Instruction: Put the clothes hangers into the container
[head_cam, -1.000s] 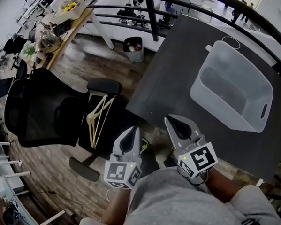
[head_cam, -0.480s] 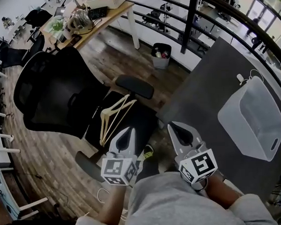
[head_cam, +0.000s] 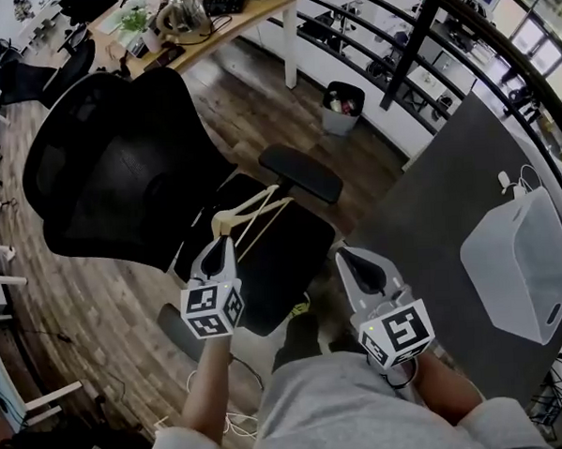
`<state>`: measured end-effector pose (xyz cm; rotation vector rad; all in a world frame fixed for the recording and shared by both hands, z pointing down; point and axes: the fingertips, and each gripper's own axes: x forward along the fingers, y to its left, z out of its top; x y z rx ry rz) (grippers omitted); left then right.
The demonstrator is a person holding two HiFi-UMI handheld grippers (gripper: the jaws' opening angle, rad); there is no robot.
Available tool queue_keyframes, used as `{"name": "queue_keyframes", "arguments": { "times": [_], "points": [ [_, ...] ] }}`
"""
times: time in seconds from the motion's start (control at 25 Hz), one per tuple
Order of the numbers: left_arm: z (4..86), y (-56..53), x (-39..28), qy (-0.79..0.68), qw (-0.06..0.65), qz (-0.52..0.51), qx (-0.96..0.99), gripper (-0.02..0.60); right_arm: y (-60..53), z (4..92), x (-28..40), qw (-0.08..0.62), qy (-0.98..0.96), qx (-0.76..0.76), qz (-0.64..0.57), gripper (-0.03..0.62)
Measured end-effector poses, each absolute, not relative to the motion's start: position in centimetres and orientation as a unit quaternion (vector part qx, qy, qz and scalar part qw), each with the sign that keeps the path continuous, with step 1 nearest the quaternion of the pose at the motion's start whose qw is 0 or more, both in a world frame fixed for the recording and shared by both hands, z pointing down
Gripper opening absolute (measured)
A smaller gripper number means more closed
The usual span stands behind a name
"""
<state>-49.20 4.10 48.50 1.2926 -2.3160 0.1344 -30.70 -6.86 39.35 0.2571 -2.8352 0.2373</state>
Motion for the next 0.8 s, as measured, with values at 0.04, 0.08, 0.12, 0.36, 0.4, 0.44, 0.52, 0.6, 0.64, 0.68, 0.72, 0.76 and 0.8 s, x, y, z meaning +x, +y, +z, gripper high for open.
{"name": "queue_keyframes", "arguments": {
  "times": [0.04,0.08,0.12,0.36,0.4,0.44,0.52,0.6,0.64,0.68,0.72,0.76,0.8],
  "points": [
    [49.5,4.4,-50.4,-0.848,0.245,0.059,0.467,0.02,-6.8,39.8,-31.5,0.146,-0.982,0.087,0.081,0.0],
    [50.7,4.7,-51.6,-0.848,0.251,0.07,0.461,0.031,-6.6,40.2,-32.2,0.151,-0.982,0.085,0.08,0.0],
    [52.0,5.0,-52.8,-0.848,0.259,0.079,0.455,0.05,-6.5,40.7,-32.9,0.155,-0.981,0.084,0.08,0.0],
    [62.5,7.7,-59.3,-0.838,0.339,0.131,0.407,0.108,-5.7,44.3,-37.2,0.181,-0.977,0.074,0.084,0.0],
    [64.4,8.1,-60.2,-0.834,0.353,0.139,0.4,0.12,-5.5,45.1,-37.8,0.186,-0.976,0.071,0.086,0.0],
    [66.3,8.5,-61.0,-0.831,0.366,0.148,0.393,0.123,-5.4,45.9,-38.4,0.192,-0.975,0.067,0.088,0.0],
    [69.7,9.2,-62.1,-0.821,0.394,0.163,0.38,0.149,-5.2,47.5,-39.4,0.205,-0.973,0.06,0.092,0.0],
    [72.8,9.7,-62.9,-0.81,0.414,0.181,0.373,0.172,-5.1,49.0,-40.2,0.216,-0.971,0.054,0.092,0.0],
    [74.4,10.0,-63.1,-0.804,0.422,0.193,0.372,0.18,-5.0,49.8,-40.4,0.221,-0.97,0.053,0.09,0.0],
    [76.0,10.4,-63.2,-0.796,0.43,0.205,0.373,0.198,-4.8,50.7,-40.6,0.227,-0.969,0.051,0.089,0.0],
    [77.6,10.8,-63.1,-0.787,0.438,0.218,0.376,0.209,-4.5,51.5,-40.8,0.231,-0.968,0.05,0.089,0.0],
    [79.0,11.0,-63.0,-0.778,0.443,0.229,0.382,0.213,-4.1,52.2,-40.8,0.234,-0.967,0.048,0.093,0.0],
    [80.3,11.0,-63.0,-0.77,0.445,0.238,0.391,0.221,-3.7,52.8,-40.9,0.235,-0.966,0.043,0.101,0.0]
  ]
}}
